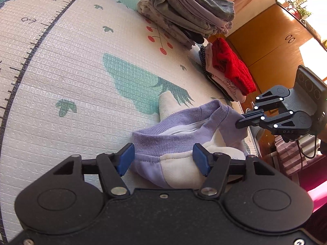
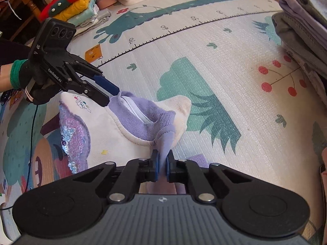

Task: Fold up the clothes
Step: 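Grasp the lavender cuff with the right tool while the left tool grasps the collar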

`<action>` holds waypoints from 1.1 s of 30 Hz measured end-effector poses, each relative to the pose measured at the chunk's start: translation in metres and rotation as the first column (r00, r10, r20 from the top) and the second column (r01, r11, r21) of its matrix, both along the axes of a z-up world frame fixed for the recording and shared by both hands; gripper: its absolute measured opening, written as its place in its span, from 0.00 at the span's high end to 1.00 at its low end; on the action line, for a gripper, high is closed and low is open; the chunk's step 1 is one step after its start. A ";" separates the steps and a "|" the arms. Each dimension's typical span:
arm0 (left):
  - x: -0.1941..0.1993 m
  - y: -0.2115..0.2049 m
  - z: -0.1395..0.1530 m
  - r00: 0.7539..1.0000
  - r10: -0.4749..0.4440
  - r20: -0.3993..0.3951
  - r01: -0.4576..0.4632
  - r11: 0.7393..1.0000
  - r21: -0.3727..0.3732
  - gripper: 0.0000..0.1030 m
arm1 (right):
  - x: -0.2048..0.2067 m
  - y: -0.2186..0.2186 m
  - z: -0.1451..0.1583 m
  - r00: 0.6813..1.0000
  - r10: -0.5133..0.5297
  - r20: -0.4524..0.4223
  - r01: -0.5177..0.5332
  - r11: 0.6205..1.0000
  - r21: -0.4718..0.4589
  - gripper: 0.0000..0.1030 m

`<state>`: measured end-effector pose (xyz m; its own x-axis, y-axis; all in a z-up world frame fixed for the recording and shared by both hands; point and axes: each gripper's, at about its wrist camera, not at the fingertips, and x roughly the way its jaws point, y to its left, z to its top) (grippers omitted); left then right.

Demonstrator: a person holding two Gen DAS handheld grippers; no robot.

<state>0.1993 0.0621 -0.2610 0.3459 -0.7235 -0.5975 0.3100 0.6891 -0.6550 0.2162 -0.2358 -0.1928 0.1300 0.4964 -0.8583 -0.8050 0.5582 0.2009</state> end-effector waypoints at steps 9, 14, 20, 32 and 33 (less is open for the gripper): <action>0.005 -0.002 0.002 0.999 -0.028 0.027 0.028 1.000 0.007 0.40 | -0.057 -0.018 0.069 0.985 0.036 0.167 -0.048 0.997 0.066 0.98; 0.006 -0.002 0.002 0.999 -0.026 0.019 0.026 1.000 0.015 0.40 | -0.032 -0.013 0.046 0.988 -0.067 0.136 0.060 0.997 0.058 0.43; 0.011 -0.010 -0.001 0.999 -0.039 0.017 0.038 0.999 0.025 0.34 | 0.018 0.006 -0.012 0.994 -0.104 -0.016 0.104 0.995 0.000 0.41; 0.003 0.009 -0.003 0.998 -0.050 0.029 0.052 0.996 -0.070 0.30 | -0.026 0.004 0.027 0.993 0.063 0.100 -0.073 0.993 0.096 0.96; 0.003 0.010 -0.001 0.998 -0.055 0.035 0.057 0.995 -0.083 0.30 | -0.036 0.002 0.038 0.986 0.091 0.137 -0.103 0.991 0.088 0.96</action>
<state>0.2026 0.0723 -0.2617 0.3219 -0.7892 -0.5230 0.3687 0.6133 -0.6985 0.1802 -0.2339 -0.1550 0.1868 0.5899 -0.7856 -0.8774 0.4599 0.1367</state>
